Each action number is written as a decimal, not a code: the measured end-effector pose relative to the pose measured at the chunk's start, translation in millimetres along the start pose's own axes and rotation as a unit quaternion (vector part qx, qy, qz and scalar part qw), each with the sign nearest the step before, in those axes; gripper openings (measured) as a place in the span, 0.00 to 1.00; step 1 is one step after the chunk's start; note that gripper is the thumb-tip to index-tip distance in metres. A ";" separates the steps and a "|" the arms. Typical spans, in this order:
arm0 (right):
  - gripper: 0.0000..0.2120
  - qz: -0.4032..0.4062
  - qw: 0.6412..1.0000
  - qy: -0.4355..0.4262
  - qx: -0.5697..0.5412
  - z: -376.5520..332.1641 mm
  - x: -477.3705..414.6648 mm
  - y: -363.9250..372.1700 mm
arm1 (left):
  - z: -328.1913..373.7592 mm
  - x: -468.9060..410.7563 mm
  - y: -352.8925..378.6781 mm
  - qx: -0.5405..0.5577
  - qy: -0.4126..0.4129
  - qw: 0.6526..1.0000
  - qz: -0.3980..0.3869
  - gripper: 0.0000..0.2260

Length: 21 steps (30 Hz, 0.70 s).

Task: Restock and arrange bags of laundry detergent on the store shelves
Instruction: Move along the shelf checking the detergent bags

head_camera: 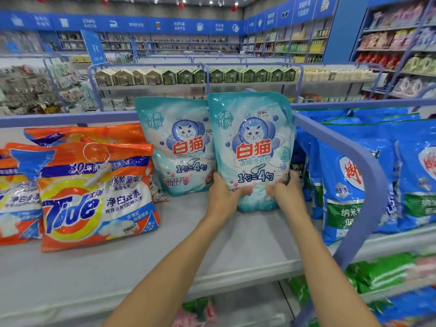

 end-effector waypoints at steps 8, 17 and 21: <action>0.26 -0.034 0.970 -0.156 0.185 5.1 40.5 -25.8 | 10.6 26.7 -34.8 -0.200 0.080 0.976 -0.041 0.24; 0.22 -0.129 0.960 -0.202 0.143 0.9 115.0 -29.3 | 3.7 116.6 -120.8 -0.221 0.087 0.970 0.049 0.22; 0.21 -0.182 0.952 -0.223 0.105 7.2 150.7 -5.0 | -2.5 150.4 -160.6 -0.224 0.066 0.965 0.115 0.19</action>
Point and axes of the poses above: each hand's wrist, its own x-axis away from the middle knuckle, its own y-axis out of the palm, z = x × y, the point moved 4 cm from there along -x, towards the middle knuckle, and after that the axes turned 9 degrees about z, right-handed, at the moved point
